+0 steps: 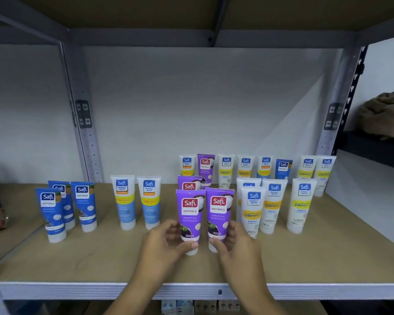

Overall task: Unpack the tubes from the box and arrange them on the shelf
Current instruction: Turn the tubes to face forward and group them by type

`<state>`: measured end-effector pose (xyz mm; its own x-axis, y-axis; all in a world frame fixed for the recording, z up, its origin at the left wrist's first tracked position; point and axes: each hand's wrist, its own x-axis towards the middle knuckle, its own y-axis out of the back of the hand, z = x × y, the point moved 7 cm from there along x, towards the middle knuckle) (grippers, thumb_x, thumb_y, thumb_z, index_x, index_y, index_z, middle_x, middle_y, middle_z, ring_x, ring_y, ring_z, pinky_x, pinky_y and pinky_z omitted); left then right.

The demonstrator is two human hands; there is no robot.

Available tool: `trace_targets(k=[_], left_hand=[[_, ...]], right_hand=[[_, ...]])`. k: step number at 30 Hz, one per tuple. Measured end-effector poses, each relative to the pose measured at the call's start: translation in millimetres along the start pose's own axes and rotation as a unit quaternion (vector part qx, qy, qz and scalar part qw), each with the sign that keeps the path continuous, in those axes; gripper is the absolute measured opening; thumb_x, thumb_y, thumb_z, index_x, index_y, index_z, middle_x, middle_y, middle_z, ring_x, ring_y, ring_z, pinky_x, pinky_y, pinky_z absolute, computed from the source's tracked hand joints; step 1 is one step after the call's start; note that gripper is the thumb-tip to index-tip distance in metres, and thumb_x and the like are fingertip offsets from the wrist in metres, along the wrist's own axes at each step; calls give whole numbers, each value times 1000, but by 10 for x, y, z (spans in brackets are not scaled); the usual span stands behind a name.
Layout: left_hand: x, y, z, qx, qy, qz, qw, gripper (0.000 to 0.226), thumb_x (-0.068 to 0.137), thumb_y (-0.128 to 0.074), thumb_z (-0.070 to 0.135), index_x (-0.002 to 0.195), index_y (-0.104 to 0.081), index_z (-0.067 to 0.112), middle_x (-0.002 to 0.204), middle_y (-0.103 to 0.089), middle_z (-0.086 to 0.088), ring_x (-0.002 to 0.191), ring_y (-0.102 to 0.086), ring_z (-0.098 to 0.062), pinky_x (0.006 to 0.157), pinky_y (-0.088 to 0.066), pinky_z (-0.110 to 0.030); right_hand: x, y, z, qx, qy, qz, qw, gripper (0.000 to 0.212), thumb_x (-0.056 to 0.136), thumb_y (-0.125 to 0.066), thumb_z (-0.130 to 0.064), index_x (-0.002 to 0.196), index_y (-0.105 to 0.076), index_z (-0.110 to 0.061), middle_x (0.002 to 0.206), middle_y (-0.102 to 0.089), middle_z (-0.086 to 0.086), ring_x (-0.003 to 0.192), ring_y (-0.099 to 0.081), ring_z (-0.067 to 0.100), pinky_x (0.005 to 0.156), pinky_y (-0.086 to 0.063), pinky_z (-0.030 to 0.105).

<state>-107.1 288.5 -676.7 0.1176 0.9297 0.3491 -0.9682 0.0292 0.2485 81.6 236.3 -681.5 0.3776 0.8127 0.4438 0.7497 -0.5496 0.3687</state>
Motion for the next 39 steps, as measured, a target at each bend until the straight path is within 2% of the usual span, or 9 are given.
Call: trace_targets(k=[4, 8, 13, 17, 27, 31, 34, 36, 39], left_hand=[[73, -8, -36, 13, 0, 5, 1000, 37, 64, -90, 9, 94, -71, 20, 89, -76, 11, 82, -71, -5, 75, -54, -18], [70, 7, -76, 16, -3, 21, 1000, 37, 65, -90, 12, 96, -71, 23, 90, -76, 13, 84, -71, -3, 77, -55, -19], [43, -11, -87, 14, -10, 36, 999, 41, 67, -88, 9, 101, -71, 24, 89, -76, 18, 85, -71, 1, 72, -52, -9], [38, -13, -70, 17, -16, 34, 999, 41, 69, -87, 9, 103, -71, 24, 89, -76, 18, 84, -71, 1, 72, -51, -8], [14, -26, -64, 9, -23, 33, 999, 41, 71, -86, 10, 106, -70, 22, 91, -76, 19, 87, -71, 0, 71, -51, -7], [9, -28, -57, -5, -18, 32, 999, 39, 72, -85, 5, 106, -71, 19, 89, -76, 16, 83, -72, 0, 70, -51, -7], [-4, -37, -39, -8, -20, 28, 999, 38, 72, -85, 6, 105, -70, 19, 90, -76, 16, 85, -71, -1, 71, -51, -9], [-17, -35, -35, -10, -21, 29, 999, 38, 73, -84, 6, 105, -70, 19, 91, -76, 15, 87, -72, -2, 72, -52, -10], [-29, -35, -24, -6, -23, 32, 999, 39, 73, -84, 5, 106, -70, 19, 93, -77, 13, 88, -72, -3, 74, -53, -11]], right_hand=[[121, -132, -22, -60, 5, 24, 998, 33, 86, -71, -16, 116, -58, -20, 102, -71, -5, 89, -67, 12, 70, -50, 21], [234, -239, -34, -81, 6, 34, 996, 31, 88, -67, -13, 117, -56, -15, 102, -72, 0, 88, -69, 15, 72, -55, 28], [354, -314, 15, -98, -12, 29, 995, 32, 89, -67, -14, 119, -55, -12, 107, -70, 3, 96, -68, 18, 73, -53, 25], [409, -345, 47, -106, -22, 30, 994, 30, 90, -66, -14, 117, -55, -13, 105, -71, 3, 94, -69, 19, 73, -57, 31], [471, -366, 115, -90, -14, 27, 996, 32, 89, -68, -19, 119, -57, -14, 107, -71, 2, 95, -70, 18, 76, -58, 32], [452, -333, 157, -59, -9, 9, 998, 35, 89, -69, -19, 122, -57, -17, 110, -70, -3, 98, -68, 14, 79, -54, 26], [371, -260, 153, -64, 1, -6, 998, 28, 91, -64, -16, 119, -57, -18, 109, -69, -3, 102, -67, 15, 78, -50, 22], [261, -204, 134, -79, 6, -20, 997, 31, 92, -62, -17, 122, -56, -18, 112, -68, -2, 105, -65, 17, 79, -47, 21], [69, -91, 30, -124, 61, -39, 990, 39, 89, -66, -32, 126, -59, -22, 110, -70, -5, 97, -65, 15, 77, -45, 19]])
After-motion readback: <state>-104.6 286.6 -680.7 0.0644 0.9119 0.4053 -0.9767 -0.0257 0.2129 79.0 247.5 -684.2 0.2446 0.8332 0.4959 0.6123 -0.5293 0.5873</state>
